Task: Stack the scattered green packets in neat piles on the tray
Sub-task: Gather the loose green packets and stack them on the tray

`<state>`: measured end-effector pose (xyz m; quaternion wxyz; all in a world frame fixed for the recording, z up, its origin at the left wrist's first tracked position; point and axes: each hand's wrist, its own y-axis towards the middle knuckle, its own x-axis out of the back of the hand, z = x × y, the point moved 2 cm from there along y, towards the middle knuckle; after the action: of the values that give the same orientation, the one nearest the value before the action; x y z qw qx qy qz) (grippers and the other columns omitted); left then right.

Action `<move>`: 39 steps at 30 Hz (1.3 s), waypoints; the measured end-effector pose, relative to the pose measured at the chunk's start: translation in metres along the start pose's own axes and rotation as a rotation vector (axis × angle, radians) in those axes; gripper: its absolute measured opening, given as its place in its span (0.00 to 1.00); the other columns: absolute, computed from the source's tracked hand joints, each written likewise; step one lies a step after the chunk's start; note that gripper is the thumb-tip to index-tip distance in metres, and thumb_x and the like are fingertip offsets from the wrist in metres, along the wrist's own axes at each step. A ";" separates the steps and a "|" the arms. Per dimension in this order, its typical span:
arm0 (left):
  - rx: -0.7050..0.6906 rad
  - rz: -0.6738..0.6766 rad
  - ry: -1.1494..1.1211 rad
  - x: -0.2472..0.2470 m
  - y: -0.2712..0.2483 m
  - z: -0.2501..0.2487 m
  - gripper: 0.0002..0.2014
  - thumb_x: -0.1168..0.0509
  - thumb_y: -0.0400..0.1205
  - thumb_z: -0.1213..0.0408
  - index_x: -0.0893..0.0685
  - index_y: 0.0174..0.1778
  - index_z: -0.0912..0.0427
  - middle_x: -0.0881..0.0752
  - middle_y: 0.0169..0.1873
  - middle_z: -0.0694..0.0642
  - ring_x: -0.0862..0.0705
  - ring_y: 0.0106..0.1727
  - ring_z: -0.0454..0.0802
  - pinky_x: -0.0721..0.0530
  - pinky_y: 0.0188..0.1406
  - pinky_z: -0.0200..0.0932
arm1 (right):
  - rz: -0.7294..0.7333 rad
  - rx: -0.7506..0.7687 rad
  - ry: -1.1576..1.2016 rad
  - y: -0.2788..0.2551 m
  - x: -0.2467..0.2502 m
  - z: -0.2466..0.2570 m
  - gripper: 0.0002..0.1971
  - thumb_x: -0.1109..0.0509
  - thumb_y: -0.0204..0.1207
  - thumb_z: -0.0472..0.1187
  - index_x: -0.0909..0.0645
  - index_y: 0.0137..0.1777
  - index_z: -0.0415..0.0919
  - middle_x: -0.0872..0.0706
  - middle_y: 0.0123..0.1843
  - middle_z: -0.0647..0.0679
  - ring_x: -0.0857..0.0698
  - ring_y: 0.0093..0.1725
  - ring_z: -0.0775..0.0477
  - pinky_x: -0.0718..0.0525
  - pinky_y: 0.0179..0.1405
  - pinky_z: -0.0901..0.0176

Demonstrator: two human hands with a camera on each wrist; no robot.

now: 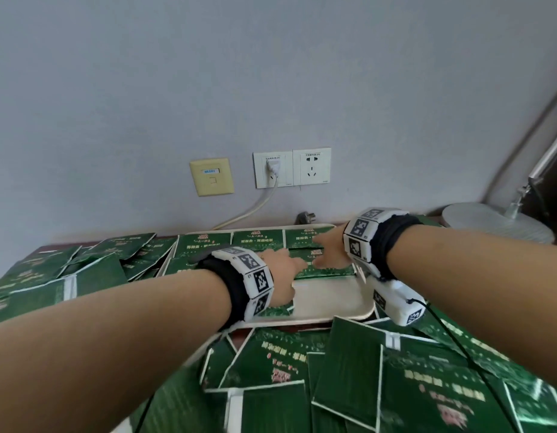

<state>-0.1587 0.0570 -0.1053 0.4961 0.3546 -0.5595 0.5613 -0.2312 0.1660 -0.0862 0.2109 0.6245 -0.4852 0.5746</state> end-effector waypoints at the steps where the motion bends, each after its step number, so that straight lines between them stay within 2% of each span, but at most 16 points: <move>1: -0.001 0.000 0.009 -0.001 -0.011 -0.001 0.27 0.40 0.83 0.59 0.35 0.80 0.47 0.25 0.66 0.61 0.23 0.64 0.64 0.21 0.63 0.57 | 0.026 0.017 -0.031 -0.009 -0.001 0.005 0.29 0.44 0.85 0.54 0.36 0.80 0.37 0.27 0.76 0.40 0.26 0.73 0.40 0.27 0.69 0.52; 4: -0.015 -0.005 0.015 -0.006 -0.049 -0.004 0.25 0.39 0.83 0.58 0.31 0.78 0.49 0.24 0.68 0.60 0.23 0.67 0.61 0.23 0.65 0.51 | 0.073 0.070 0.007 -0.044 -0.002 0.026 0.33 0.38 0.81 0.57 0.34 0.79 0.37 0.25 0.75 0.42 0.23 0.71 0.40 0.24 0.70 0.49; 6: -0.018 -0.020 0.015 -0.010 -0.076 -0.003 0.24 0.37 0.83 0.58 0.29 0.77 0.50 0.23 0.67 0.59 0.22 0.65 0.58 0.22 0.62 0.47 | 0.075 0.106 0.000 -0.067 -0.004 0.038 0.35 0.35 0.78 0.59 0.33 0.78 0.37 0.24 0.74 0.42 0.23 0.71 0.39 0.24 0.69 0.47; 9: -0.001 -0.019 -0.005 -0.021 -0.115 0.001 0.23 0.35 0.82 0.56 0.26 0.74 0.51 0.22 0.65 0.56 0.22 0.64 0.54 0.24 0.58 0.43 | 0.044 0.178 -0.008 -0.100 -0.008 0.059 0.36 0.29 0.73 0.60 0.27 0.75 0.39 0.20 0.70 0.43 0.20 0.67 0.42 0.21 0.66 0.51; 12: -0.021 -0.012 -0.081 -0.034 -0.146 -0.001 0.25 0.30 0.78 0.51 0.24 0.71 0.52 0.21 0.65 0.54 0.22 0.64 0.51 0.23 0.60 0.42 | 0.132 0.214 -0.064 -0.129 -0.014 0.074 0.38 0.25 0.69 0.59 0.29 0.76 0.41 0.21 0.70 0.44 0.19 0.66 0.43 0.22 0.61 0.56; 16: -0.085 -0.016 -0.217 -0.042 -0.162 -0.019 0.32 0.26 0.74 0.49 0.27 0.74 0.50 0.21 0.66 0.52 0.21 0.63 0.50 0.25 0.58 0.39 | 0.137 0.264 -0.171 -0.156 -0.022 0.080 0.37 0.24 0.72 0.52 0.33 0.79 0.45 0.25 0.73 0.47 0.23 0.69 0.46 0.30 0.50 0.62; 19: -0.139 -0.034 -0.262 -0.043 -0.163 -0.039 0.37 0.24 0.74 0.53 0.32 0.78 0.50 0.24 0.71 0.52 0.24 0.68 0.49 0.28 0.61 0.37 | 0.119 0.274 -0.241 -0.164 -0.029 0.080 0.36 0.22 0.70 0.49 0.32 0.77 0.47 0.23 0.70 0.49 0.24 0.68 0.45 0.30 0.50 0.62; 23: -0.137 -0.011 -0.260 -0.043 -0.156 -0.054 0.43 0.25 0.74 0.53 0.40 0.83 0.53 0.27 0.75 0.52 0.26 0.73 0.50 0.31 0.66 0.37 | 0.093 0.295 -0.227 -0.164 -0.032 0.077 0.37 0.22 0.70 0.48 0.33 0.76 0.42 0.23 0.69 0.48 0.27 0.70 0.44 0.35 0.50 0.62; 25: -0.128 0.021 -0.259 -0.041 -0.150 -0.054 0.45 0.24 0.73 0.51 0.41 0.83 0.53 0.27 0.75 0.53 0.26 0.73 0.50 0.30 0.68 0.39 | 0.084 0.313 -0.238 -0.162 -0.030 0.074 0.37 0.22 0.70 0.50 0.33 0.75 0.42 0.22 0.65 0.48 0.26 0.68 0.44 0.35 0.47 0.63; 28: -0.099 0.071 -0.214 -0.041 -0.142 -0.052 0.43 0.25 0.73 0.48 0.38 0.81 0.53 0.27 0.75 0.54 0.25 0.72 0.52 0.28 0.63 0.39 | 0.078 0.318 -0.255 -0.155 -0.027 0.069 0.33 0.22 0.69 0.54 0.28 0.70 0.43 0.23 0.48 0.52 0.25 0.64 0.45 0.39 0.29 0.64; 30: -0.081 0.082 -0.213 -0.037 -0.139 -0.052 0.40 0.26 0.74 0.49 0.34 0.79 0.56 0.27 0.75 0.55 0.25 0.71 0.53 0.28 0.62 0.38 | 0.029 0.315 -0.247 -0.149 -0.026 0.064 0.26 0.23 0.68 0.55 0.21 0.63 0.46 0.24 0.41 0.56 0.24 0.64 0.45 0.38 0.29 0.61; 32: -0.072 0.063 -0.195 -0.029 -0.137 -0.048 0.31 0.28 0.77 0.50 0.25 0.72 0.61 0.22 0.69 0.58 0.21 0.66 0.54 0.25 0.62 0.42 | -0.034 0.305 -0.159 -0.143 -0.024 0.058 0.19 0.22 0.68 0.53 0.17 0.56 0.47 0.20 0.40 0.56 0.22 0.61 0.46 0.32 0.31 0.62; 33: -0.069 0.031 -0.196 -0.025 -0.135 -0.044 0.24 0.28 0.77 0.51 0.20 0.61 0.64 0.18 0.58 0.59 0.19 0.56 0.54 0.23 0.55 0.43 | -0.069 0.299 -0.094 -0.142 -0.022 0.056 0.17 0.22 0.69 0.52 0.16 0.55 0.46 0.17 0.43 0.55 0.19 0.59 0.46 0.27 0.35 0.62; 35: -0.042 -0.069 -0.236 -0.015 -0.136 -0.034 0.16 0.28 0.77 0.53 0.22 0.42 0.63 0.23 0.38 0.56 0.25 0.36 0.50 0.26 0.37 0.42 | -0.139 0.278 0.013 -0.142 -0.017 0.052 0.15 0.23 0.71 0.49 0.17 0.54 0.44 0.14 0.48 0.51 0.17 0.52 0.48 0.23 0.45 0.61; 37: 0.007 -0.167 -0.289 -0.004 -0.140 -0.021 0.15 0.28 0.77 0.55 0.21 0.40 0.63 0.23 0.36 0.55 0.26 0.34 0.49 0.25 0.36 0.42 | -0.215 0.254 0.072 -0.144 -0.010 0.048 0.11 0.25 0.73 0.47 0.19 0.51 0.44 0.18 0.43 0.53 0.20 0.46 0.50 0.25 0.39 0.63; 39: 0.049 -0.264 -0.379 0.005 -0.146 -0.008 0.13 0.29 0.78 0.56 0.19 0.46 0.64 0.18 0.45 0.59 0.23 0.36 0.50 0.20 0.40 0.45 | -0.263 0.232 0.114 -0.145 -0.005 0.046 0.09 0.27 0.75 0.46 0.23 0.48 0.46 0.22 0.39 0.55 0.23 0.43 0.51 0.30 0.32 0.66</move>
<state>-0.0190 0.0482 -0.0615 0.4425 0.5357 -0.5776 0.4285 -0.0841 0.1937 -0.0594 0.2381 0.6690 -0.3171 0.6287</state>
